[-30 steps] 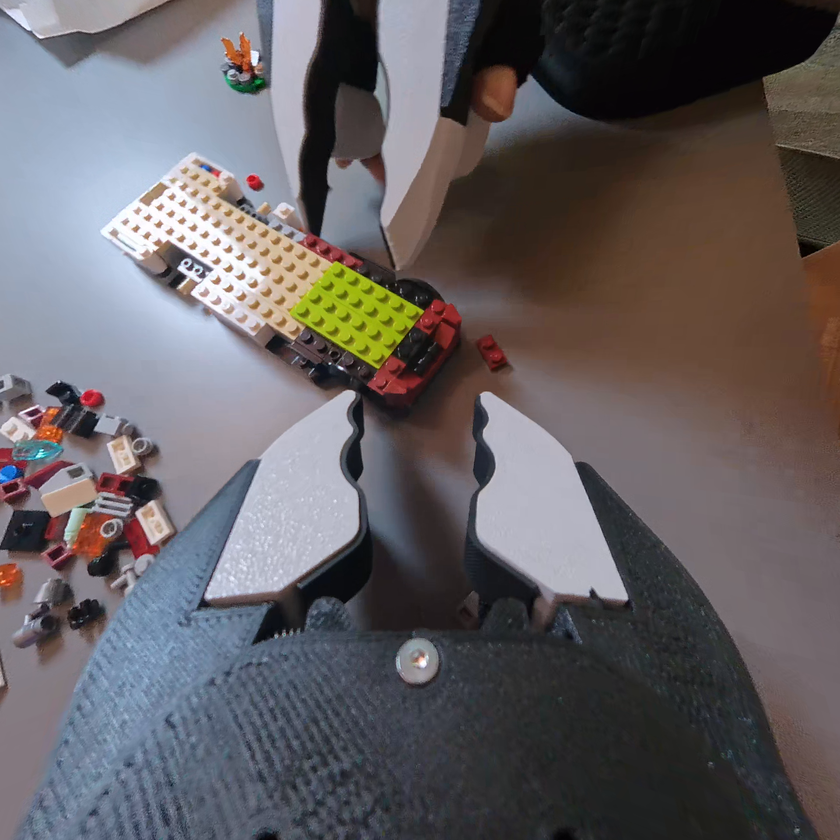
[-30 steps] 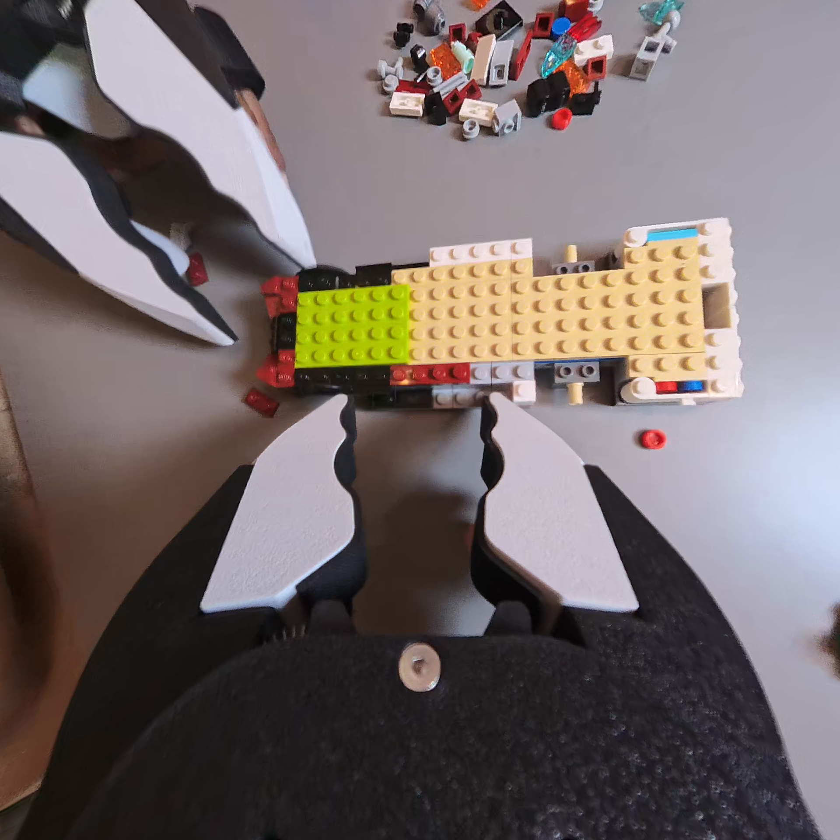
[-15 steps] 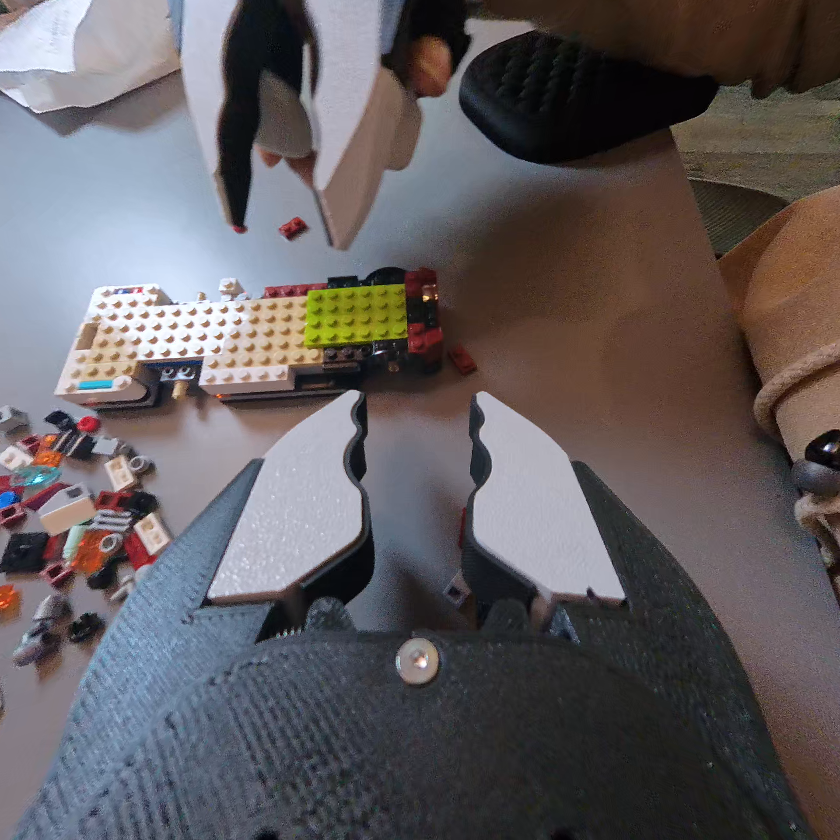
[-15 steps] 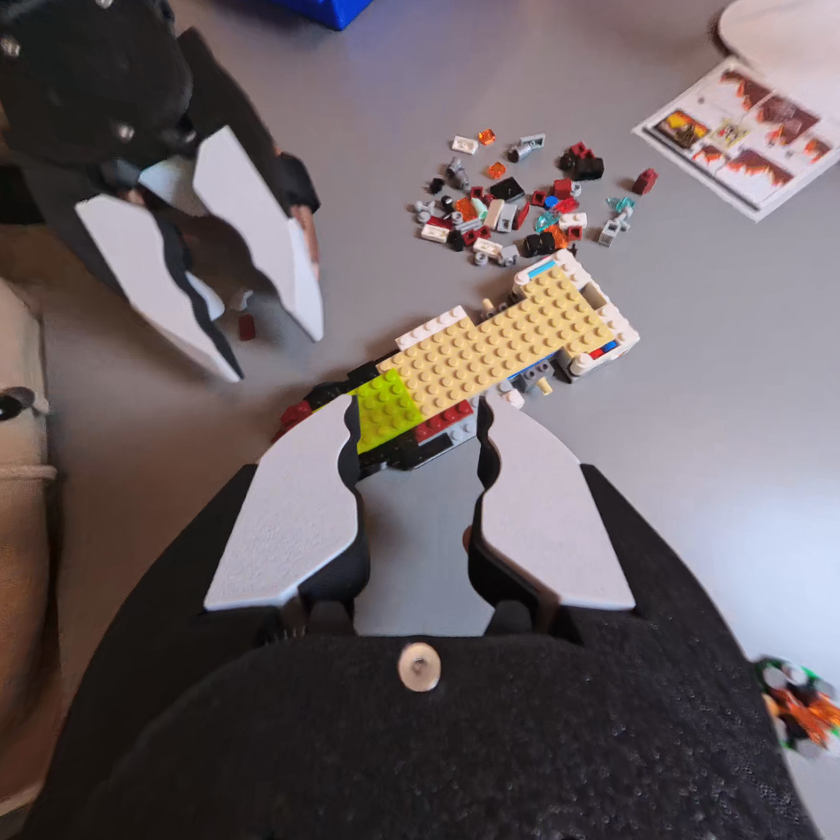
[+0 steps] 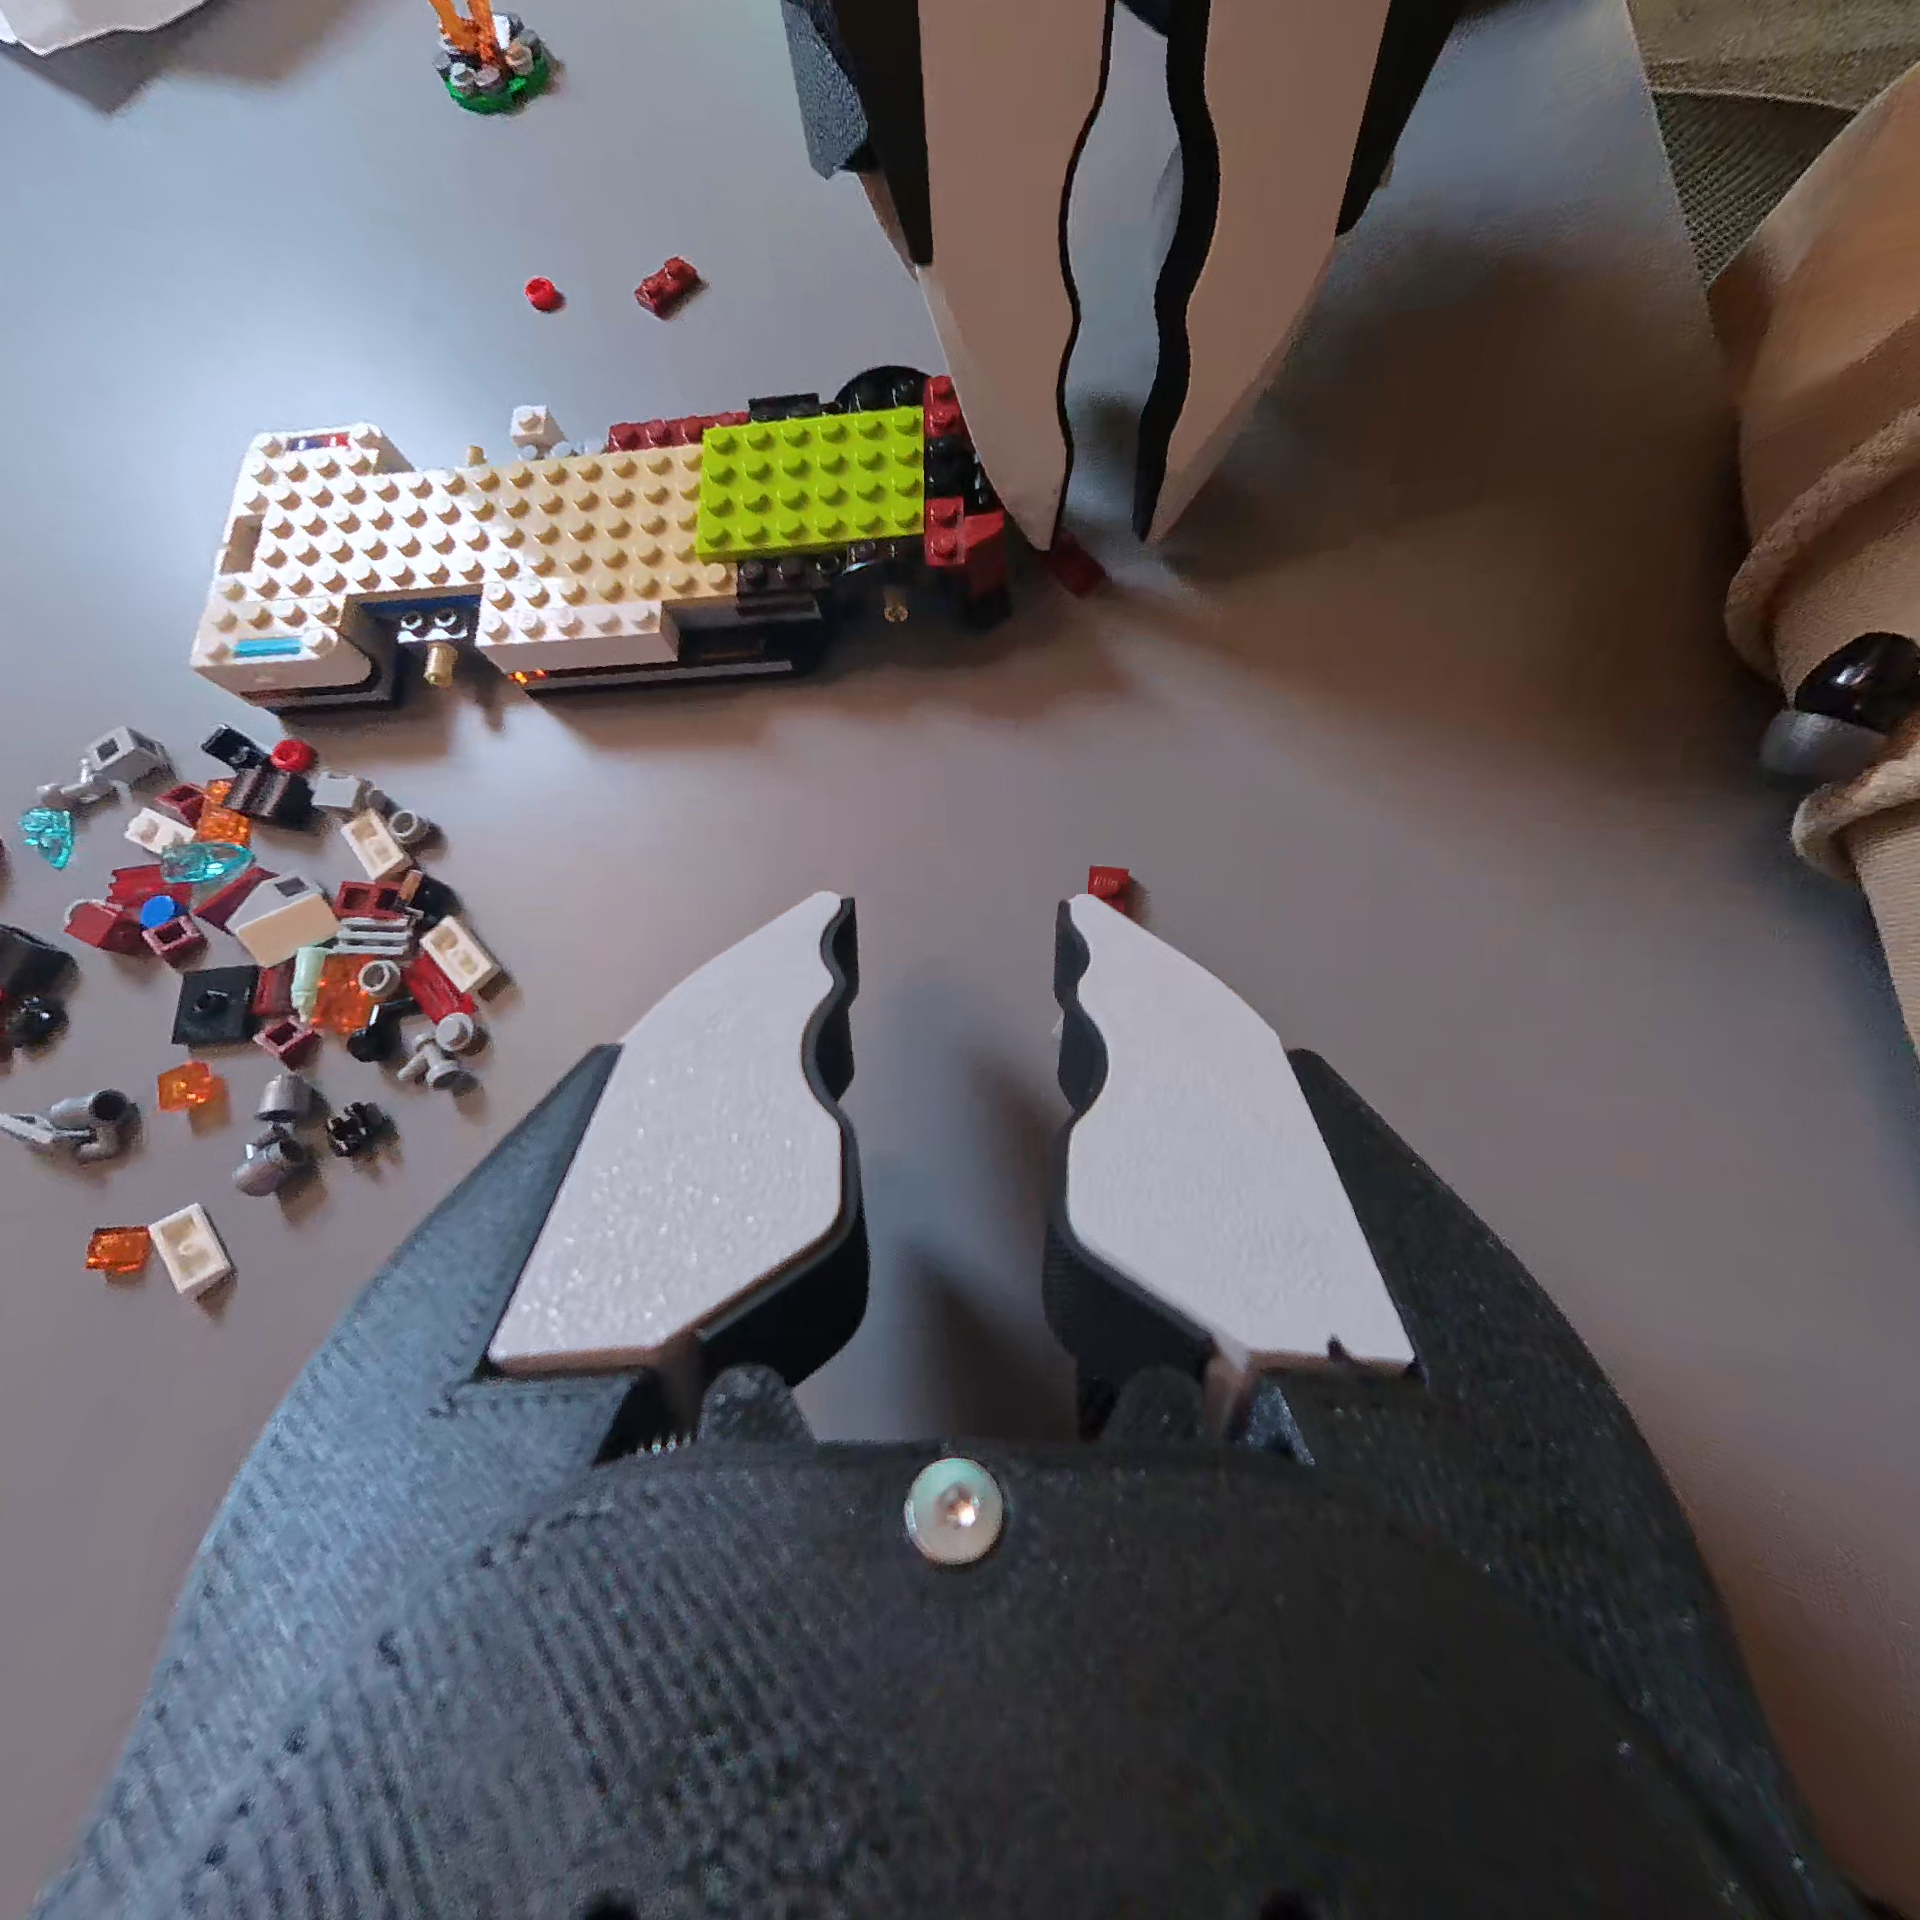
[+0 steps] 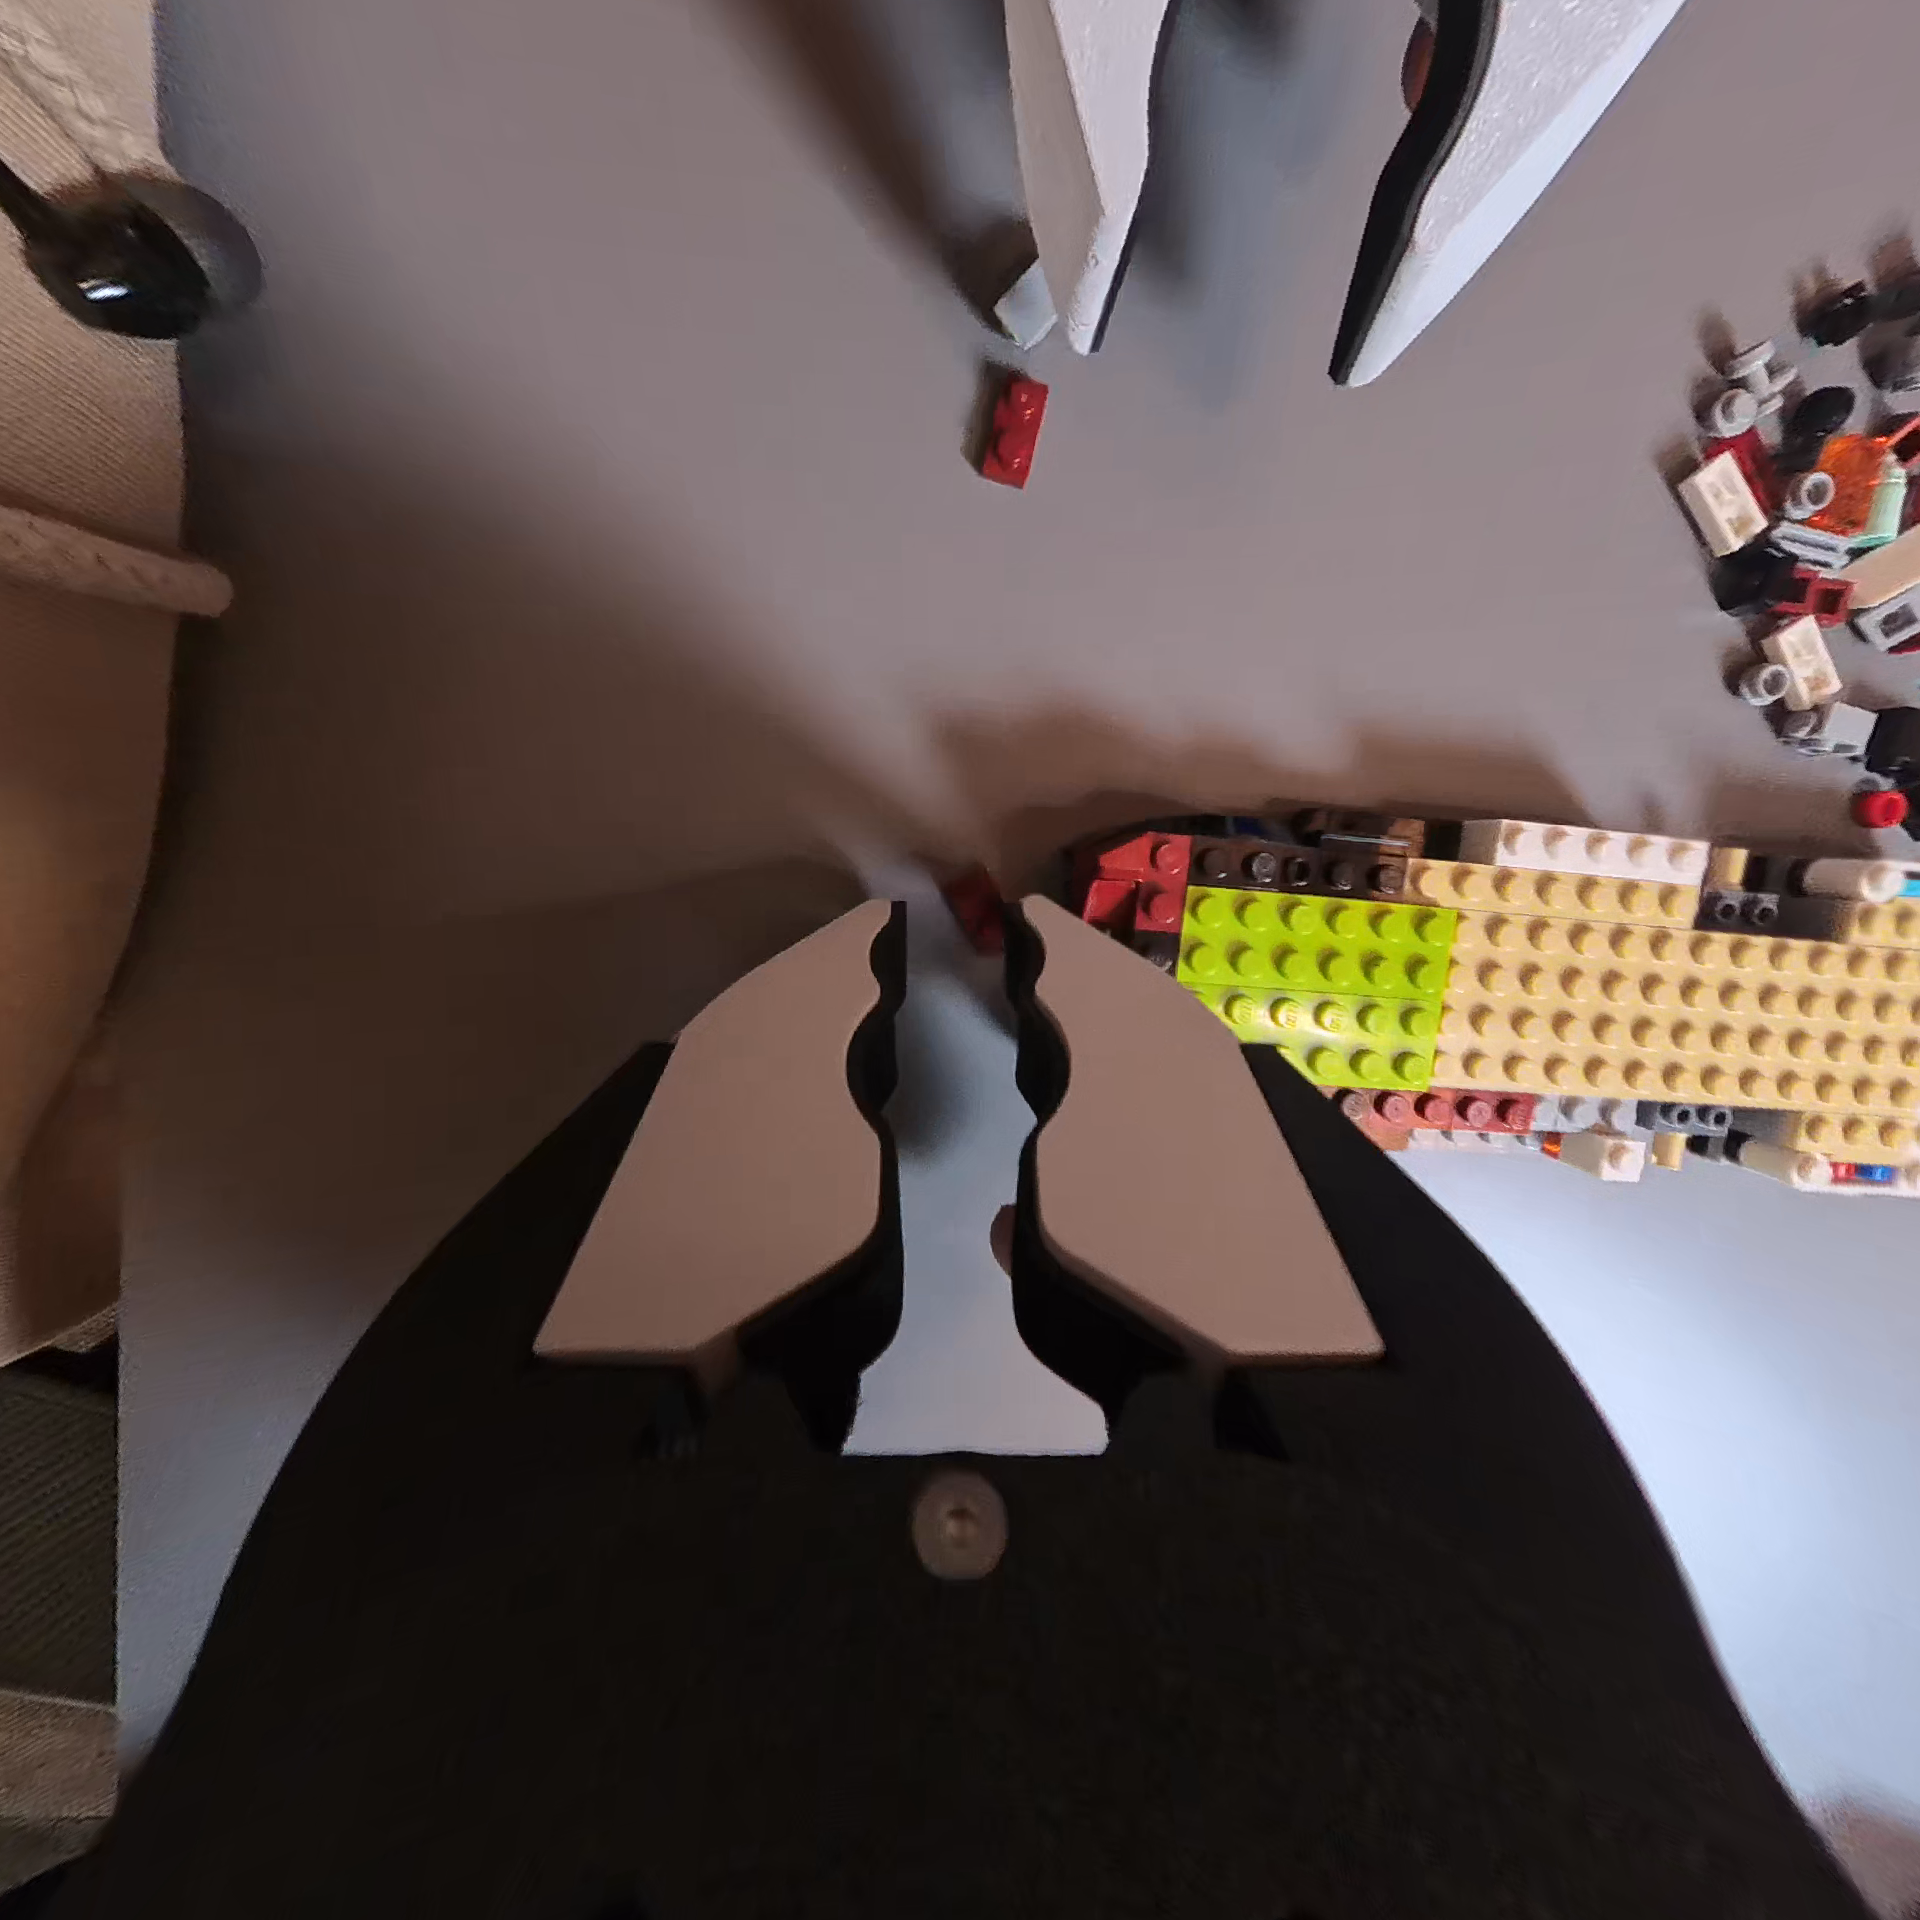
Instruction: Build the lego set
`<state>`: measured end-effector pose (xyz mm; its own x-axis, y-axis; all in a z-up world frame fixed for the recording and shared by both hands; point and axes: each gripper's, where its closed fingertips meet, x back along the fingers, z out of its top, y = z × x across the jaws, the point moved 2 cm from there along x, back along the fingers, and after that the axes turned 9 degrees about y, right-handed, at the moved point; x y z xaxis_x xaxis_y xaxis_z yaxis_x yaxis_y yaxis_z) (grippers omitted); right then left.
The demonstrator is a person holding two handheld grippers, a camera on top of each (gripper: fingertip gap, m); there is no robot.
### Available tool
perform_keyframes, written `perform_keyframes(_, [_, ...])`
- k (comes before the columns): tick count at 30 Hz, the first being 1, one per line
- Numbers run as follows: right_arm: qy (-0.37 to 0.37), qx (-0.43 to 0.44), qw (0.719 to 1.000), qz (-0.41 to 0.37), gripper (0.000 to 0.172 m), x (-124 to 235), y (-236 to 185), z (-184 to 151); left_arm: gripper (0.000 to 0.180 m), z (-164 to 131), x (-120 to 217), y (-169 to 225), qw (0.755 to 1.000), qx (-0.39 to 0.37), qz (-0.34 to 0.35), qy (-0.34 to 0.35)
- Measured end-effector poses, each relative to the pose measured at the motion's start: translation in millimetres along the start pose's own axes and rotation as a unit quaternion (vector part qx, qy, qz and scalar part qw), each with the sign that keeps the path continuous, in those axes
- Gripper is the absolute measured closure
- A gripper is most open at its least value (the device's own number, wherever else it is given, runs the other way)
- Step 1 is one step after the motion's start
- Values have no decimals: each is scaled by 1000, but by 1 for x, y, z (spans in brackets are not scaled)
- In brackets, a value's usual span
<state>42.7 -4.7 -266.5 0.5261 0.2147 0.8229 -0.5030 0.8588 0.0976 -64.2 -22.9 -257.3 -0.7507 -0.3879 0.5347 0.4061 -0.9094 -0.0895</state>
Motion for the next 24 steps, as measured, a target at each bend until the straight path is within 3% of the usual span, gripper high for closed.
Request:
perform_keyframes(7, [-34,9,999,7,153,-4,2,0,145,1,-1,4,1000,-10,-5,0])
perform_keyframes(11, [-45,0,999,22,163,-3,-3,-3,145,4,0,6,1000,-18,-6,3])
perform_keyframes(14, [-17,-14,999,35,164,6,-6,3,146,5,0,6,1000,-20,-1,5])
perform_keyframes(20, [35,30,998,-36,164,38,46,27,146,11,-2,2,1000,-3,10,27])
perform_keyframes(24, [14,75,997,0,163,30,62,24,145,18,-10,-2,997,38,16,60])
